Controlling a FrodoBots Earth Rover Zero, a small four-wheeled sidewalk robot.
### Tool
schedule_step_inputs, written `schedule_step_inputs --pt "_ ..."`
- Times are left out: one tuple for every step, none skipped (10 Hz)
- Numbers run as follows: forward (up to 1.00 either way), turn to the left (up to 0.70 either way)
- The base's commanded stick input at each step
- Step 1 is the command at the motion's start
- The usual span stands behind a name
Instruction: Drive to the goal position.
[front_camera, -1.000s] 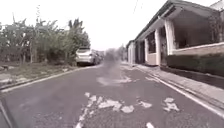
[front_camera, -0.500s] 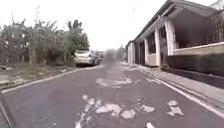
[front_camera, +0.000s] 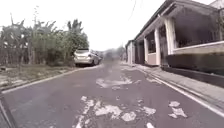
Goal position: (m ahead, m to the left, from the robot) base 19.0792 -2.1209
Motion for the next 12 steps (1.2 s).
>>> schedule_step_inputs --pt "0.09 0.00" --pt "0.09 0.00" --pt "0.09 0.00" --pt "0.10 0.00" --pt "0.09 0.00" --pt "0.09 0.00" --pt "0.10 0.00" --pt "0.10 0.00" --pt "0.10 0.00" --pt "0.10 0.00" --pt "0.10 0.00" --pt "0.09 0.00"
